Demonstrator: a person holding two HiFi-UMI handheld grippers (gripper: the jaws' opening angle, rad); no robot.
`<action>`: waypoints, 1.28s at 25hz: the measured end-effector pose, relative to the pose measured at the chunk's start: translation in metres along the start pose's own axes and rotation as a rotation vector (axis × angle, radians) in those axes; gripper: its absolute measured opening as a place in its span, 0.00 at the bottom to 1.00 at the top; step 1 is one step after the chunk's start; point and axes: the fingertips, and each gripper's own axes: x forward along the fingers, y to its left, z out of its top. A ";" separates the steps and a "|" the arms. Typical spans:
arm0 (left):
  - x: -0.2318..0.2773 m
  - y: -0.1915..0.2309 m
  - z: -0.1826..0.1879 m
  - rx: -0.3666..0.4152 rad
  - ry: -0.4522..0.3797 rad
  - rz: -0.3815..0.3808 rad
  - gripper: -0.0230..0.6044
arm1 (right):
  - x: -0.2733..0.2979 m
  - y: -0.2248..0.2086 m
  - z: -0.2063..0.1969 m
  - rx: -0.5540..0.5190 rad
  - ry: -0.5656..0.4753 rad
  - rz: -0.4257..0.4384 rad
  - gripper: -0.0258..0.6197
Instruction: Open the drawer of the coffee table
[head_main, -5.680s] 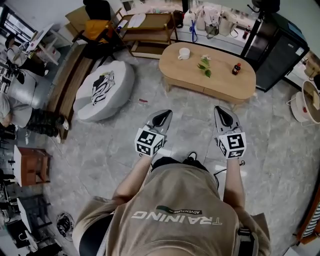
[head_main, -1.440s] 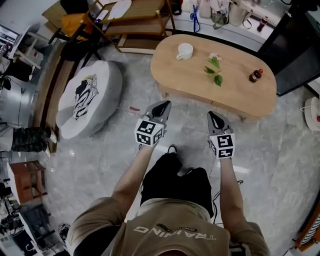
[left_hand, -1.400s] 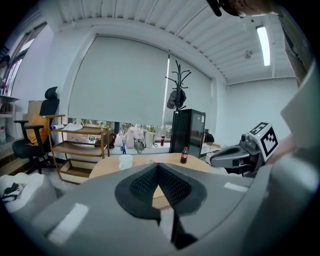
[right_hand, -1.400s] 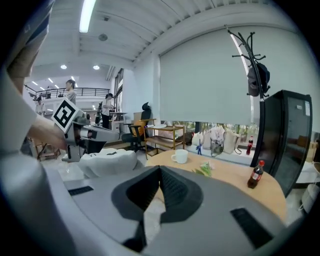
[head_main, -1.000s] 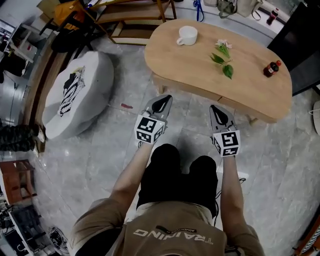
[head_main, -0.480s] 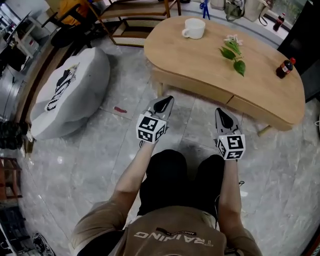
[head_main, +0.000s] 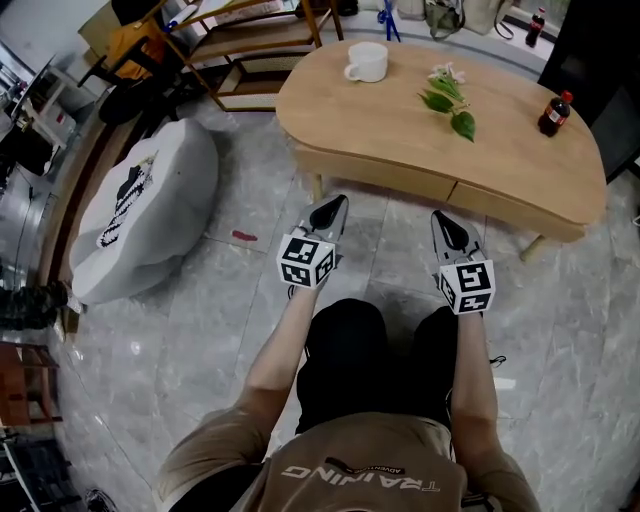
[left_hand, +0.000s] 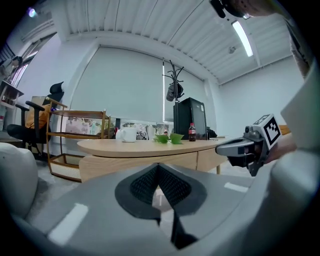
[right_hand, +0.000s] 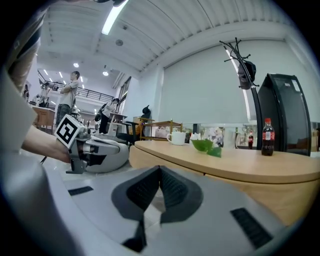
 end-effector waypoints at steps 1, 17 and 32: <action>0.002 -0.001 0.000 -0.007 -0.001 -0.004 0.05 | 0.000 -0.001 0.002 0.000 -0.006 -0.004 0.05; 0.025 0.038 -0.041 -1.108 -0.294 -0.102 0.05 | -0.001 -0.012 0.001 0.031 -0.033 -0.051 0.05; 0.053 0.077 -0.098 -1.408 -0.515 -0.085 0.35 | -0.007 -0.015 0.002 0.048 -0.071 -0.100 0.05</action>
